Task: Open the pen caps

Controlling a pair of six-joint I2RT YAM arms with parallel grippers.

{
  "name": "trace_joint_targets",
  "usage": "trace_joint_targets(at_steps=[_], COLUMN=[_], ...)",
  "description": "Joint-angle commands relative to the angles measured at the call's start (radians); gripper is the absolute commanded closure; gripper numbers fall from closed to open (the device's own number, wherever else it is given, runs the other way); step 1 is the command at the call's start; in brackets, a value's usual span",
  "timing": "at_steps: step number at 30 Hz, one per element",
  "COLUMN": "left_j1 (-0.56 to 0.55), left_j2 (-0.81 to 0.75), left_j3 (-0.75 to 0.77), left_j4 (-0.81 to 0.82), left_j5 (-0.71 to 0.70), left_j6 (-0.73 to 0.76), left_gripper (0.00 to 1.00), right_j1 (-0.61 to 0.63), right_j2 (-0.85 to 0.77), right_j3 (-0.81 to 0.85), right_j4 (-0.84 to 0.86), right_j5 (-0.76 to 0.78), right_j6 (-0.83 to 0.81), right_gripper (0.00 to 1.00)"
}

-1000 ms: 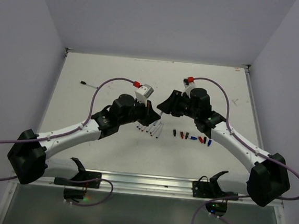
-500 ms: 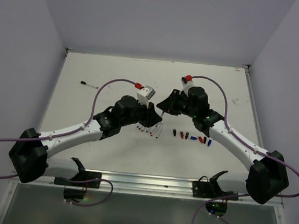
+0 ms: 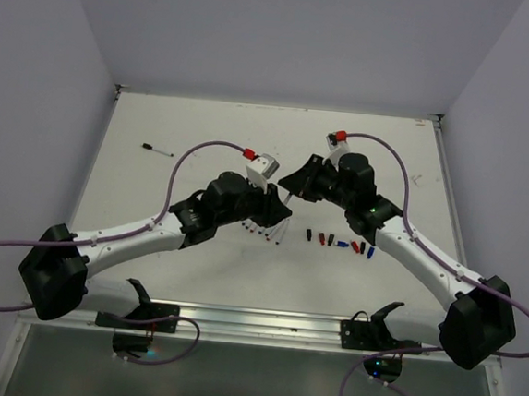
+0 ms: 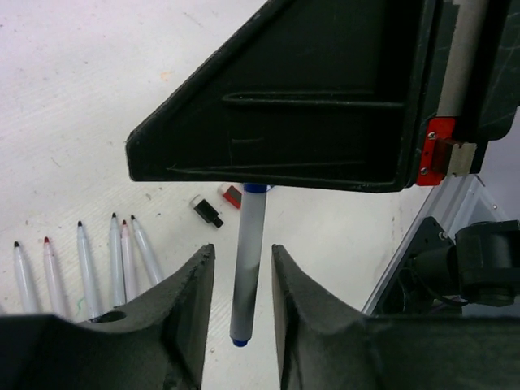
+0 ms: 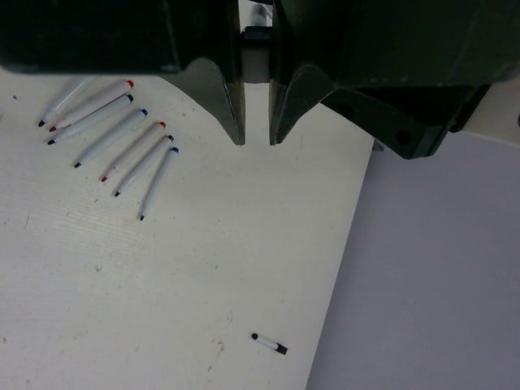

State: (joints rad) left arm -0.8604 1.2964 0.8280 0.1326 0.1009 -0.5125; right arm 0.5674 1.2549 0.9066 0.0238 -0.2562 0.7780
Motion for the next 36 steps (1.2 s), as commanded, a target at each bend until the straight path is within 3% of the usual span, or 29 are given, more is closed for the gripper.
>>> trace_joint_targets(at_steps=[1,3,5,7,10,14,17,21,23,24,25,26,28,29,31,32,33,36], left_j1=[-0.011,-0.011,-0.011,-0.008,0.023,0.060,0.090,0.118,0.118,0.118,0.116,0.104,0.020,-0.039,-0.100,-0.124,-0.179,-0.241], left_j2=[0.018,0.021,0.009,-0.035,-0.098,-0.132,-0.132,-0.120,-0.137,-0.153,-0.208,-0.230,-0.233,-0.223,-0.169,-0.149,-0.131,-0.049], left_j3=[0.029,0.033,0.017,-0.016,-0.117,-0.274,-0.346,-0.360,-0.336,-0.313,-0.229,-0.174,-0.071,-0.005,0.057,0.097,0.115,0.180], left_j4=[0.088,0.097,0.143,0.212,0.442,0.895,1.181,1.286,1.128,0.989,0.559,0.351,0.057,-0.111,-0.284,-0.371,-0.407,-0.461], left_j5=[0.025,0.074,0.175,0.256,0.454,0.653,0.719,0.732,0.685,0.634,0.547,0.241,-0.093,-0.388,-0.643,-0.819,-0.890,-0.934], left_j6=[0.000,0.003,0.011,0.008,-0.079,-0.268,-0.427,-0.534,-0.500,-0.383,-0.295,-0.212,-0.094,-0.096,-0.156,-0.170,-0.196,-0.164], left_gripper=[0.68,0.92,1.00,1.00,1.00,1.00,1.00,1.00,1.00,1.00,1.00,1.00,1.00,1.00,1.00,1.00,1.00,1.00], right_j1=[0.006,0.006,0.006,0.006,-0.003,-0.003,-0.004,-0.004,-0.004,-0.003,-0.004,0.000,0.008,0.018,0.035,0.066,0.080,0.141], right_j2=[-0.029,-0.034,-0.038,-0.052,-0.075,-0.109,-0.115,-0.140,-0.141,-0.161,-0.176,-0.189,-0.219,-0.224,-0.203,-0.189,-0.171,-0.103], right_j3=[0.003,-0.002,-0.011,-0.041,-0.116,-0.228,-0.235,-0.256,-0.245,-0.241,-0.212,-0.193,-0.134,-0.108,-0.025,0.010,0.046,0.142], right_j4=[0.042,0.044,0.051,0.089,0.246,0.656,0.743,0.786,0.734,0.679,0.594,0.438,0.272,0.104,-0.020,-0.173,-0.230,-0.343], right_j5=[-0.014,-0.008,-0.006,-0.021,-0.098,-0.294,-0.385,-0.407,-0.396,-0.367,-0.288,-0.244,-0.096,0.093,0.280,0.372,0.535,0.745], right_j6=[0.024,0.017,0.003,-0.025,-0.036,0.001,0.035,0.075,0.069,0.028,-0.012,-0.049,-0.133,-0.157,-0.166,-0.166,-0.175,-0.190], right_gripper=[1.00,1.00,1.00,1.00,1.00,1.00,1.00,1.00,1.00,1.00,1.00,1.00,1.00,1.00,1.00,1.00,1.00,1.00])
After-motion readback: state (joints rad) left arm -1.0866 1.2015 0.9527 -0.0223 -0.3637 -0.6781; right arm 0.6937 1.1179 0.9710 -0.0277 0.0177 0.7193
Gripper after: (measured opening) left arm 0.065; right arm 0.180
